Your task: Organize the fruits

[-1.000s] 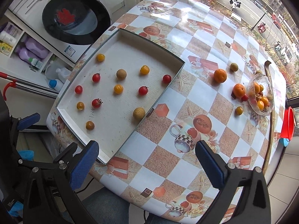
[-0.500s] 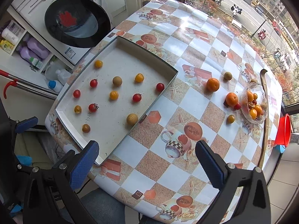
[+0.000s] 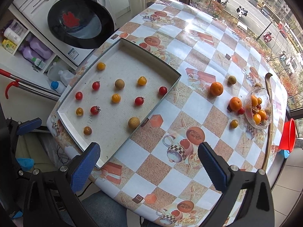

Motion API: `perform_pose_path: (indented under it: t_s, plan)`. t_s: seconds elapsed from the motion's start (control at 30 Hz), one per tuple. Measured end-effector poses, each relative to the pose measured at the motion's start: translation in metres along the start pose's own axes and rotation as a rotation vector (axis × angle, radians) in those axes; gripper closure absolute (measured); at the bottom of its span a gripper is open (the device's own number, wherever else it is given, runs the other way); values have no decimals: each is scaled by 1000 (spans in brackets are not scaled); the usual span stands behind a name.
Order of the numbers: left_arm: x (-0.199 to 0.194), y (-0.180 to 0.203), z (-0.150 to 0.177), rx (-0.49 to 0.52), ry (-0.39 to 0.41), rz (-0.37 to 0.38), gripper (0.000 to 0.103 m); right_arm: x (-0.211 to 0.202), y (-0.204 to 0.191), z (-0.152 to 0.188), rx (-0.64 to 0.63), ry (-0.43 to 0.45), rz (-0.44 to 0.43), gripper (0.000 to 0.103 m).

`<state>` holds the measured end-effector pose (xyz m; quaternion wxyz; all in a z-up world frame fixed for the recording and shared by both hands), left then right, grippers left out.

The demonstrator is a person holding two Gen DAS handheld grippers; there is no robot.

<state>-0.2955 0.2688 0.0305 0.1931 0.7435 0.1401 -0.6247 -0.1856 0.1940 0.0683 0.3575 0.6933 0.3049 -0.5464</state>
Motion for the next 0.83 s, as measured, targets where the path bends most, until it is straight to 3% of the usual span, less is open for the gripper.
perform_pose_path:
  t_s: [0.63,0.83]
  plan:
    - [8,-3,4,-36,-10,31,1,3,-3,4,-16,-10,-13,0]
    - [4,-1,3,-29,19,46,1,4,-4,5,-11,-19,-18,0]
Point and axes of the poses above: each gripper's, at about its wrist camera, not at the fingertips, and x roughly the way its jaws point, y to its right, z to its underside, the point moved 10 cm from there along x, roughly the way its jaws point, and after that the axes turned 12 degrees about z, right-handed, at the moved point
